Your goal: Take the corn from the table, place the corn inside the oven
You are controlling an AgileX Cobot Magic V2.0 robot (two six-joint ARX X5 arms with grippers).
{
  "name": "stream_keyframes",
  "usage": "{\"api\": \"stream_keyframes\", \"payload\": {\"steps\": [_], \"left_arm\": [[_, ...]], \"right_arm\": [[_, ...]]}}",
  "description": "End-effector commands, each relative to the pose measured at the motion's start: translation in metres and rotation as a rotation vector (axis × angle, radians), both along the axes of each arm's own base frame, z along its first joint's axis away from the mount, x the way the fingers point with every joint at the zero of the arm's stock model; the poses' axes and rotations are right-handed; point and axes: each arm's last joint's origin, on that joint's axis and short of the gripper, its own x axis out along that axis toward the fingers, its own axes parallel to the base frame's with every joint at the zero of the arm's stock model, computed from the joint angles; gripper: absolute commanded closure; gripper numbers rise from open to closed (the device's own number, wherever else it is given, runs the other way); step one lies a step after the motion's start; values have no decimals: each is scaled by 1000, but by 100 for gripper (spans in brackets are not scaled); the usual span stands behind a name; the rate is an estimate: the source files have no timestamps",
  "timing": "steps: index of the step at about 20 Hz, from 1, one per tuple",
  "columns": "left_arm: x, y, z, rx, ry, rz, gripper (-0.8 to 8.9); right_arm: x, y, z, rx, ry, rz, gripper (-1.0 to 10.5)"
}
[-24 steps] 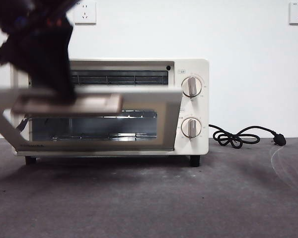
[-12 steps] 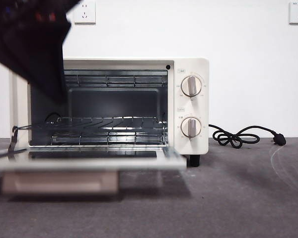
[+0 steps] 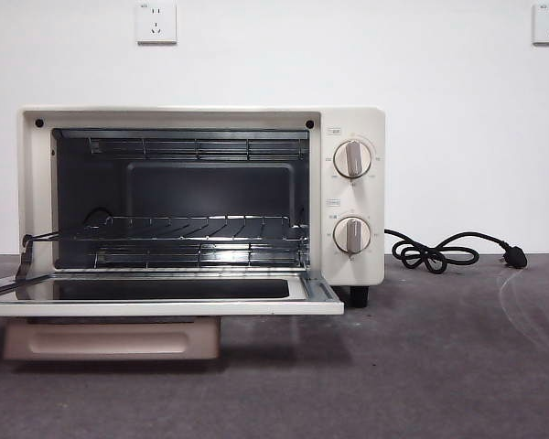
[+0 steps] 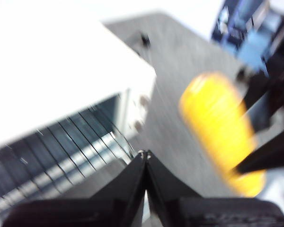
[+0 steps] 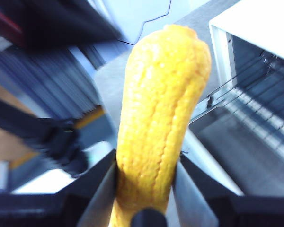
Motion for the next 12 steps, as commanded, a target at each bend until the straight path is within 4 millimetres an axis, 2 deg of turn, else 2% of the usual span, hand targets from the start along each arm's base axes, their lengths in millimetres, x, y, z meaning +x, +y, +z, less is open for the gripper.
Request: {"api": "stream_keyframes", "payload": {"steps": [1, 5, 12], "left_arm": [[-12, 11, 11, -39, -54, 40, 819], [-30, 29, 19, -85, -125, 80, 819], [-55, 54, 23, -130, -203, 161, 819]], "right_arm": [[4, 20, -10, -69, -99, -17, 958], [6, 45, -26, -172, -229, -56, 958], [7, 86, -52, -302, -450, -112, 958]]}}
